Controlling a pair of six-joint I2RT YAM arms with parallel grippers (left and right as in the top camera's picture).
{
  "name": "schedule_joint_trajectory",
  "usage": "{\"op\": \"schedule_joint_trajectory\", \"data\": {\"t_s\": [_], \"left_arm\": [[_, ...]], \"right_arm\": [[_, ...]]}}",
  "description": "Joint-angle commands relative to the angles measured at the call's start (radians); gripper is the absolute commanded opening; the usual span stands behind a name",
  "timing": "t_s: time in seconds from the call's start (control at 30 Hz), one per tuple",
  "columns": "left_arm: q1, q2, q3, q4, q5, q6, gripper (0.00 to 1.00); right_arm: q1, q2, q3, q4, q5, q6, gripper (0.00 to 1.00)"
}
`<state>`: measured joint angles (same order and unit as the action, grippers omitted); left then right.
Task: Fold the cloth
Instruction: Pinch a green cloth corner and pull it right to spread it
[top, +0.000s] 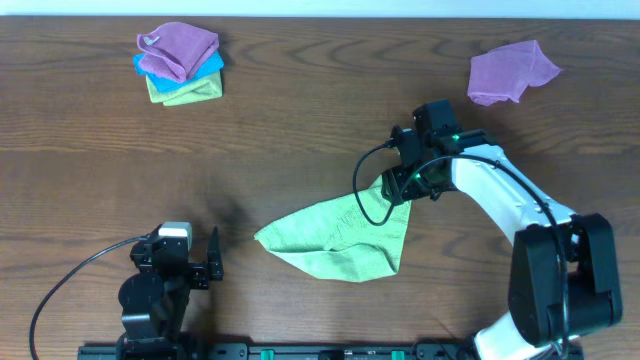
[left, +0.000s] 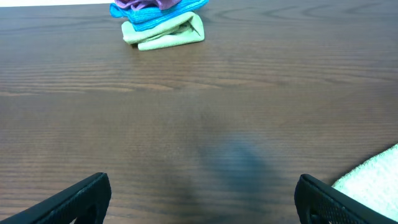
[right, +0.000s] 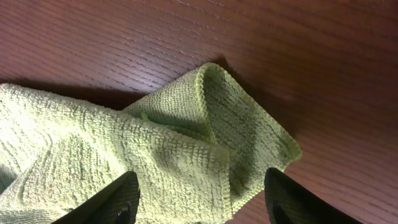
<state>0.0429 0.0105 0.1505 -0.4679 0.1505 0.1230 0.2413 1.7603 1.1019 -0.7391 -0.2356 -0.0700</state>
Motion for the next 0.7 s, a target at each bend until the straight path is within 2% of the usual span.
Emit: {"op": "schedule_joint_trajectory", "data": {"t_s": [0.0,0.17,0.27,0.5,0.53,0.67], "left_arm": [[-0.004,-0.006,-0.017,-0.005,0.007,-0.015,0.95],[-0.004,-0.006,-0.017,-0.005,0.007,-0.015,0.95],[-0.004,-0.006,-0.017,-0.005,0.006,-0.015,0.95],[-0.004,-0.006,-0.017,-0.005,0.006,-0.015,0.95],[-0.004,-0.006,-0.017,-0.005,0.006,-0.015,0.95],[-0.004,-0.006,-0.017,-0.005,0.006,-0.015,0.95]], "right_arm": [[-0.006,-0.006,0.001,0.009,-0.009,-0.014,0.63],[-0.006,0.012,0.000,0.021,-0.043,-0.014,0.60],[-0.006,0.041,0.000,0.023,-0.062,-0.014,0.56],[-0.004,0.050,0.000,0.040,-0.138,-0.014,0.06],[-0.004,0.050,0.000,0.040,-0.149,-0.014,0.01],[0.001,0.049,0.002,0.081,-0.211,-0.014,0.01]]}}
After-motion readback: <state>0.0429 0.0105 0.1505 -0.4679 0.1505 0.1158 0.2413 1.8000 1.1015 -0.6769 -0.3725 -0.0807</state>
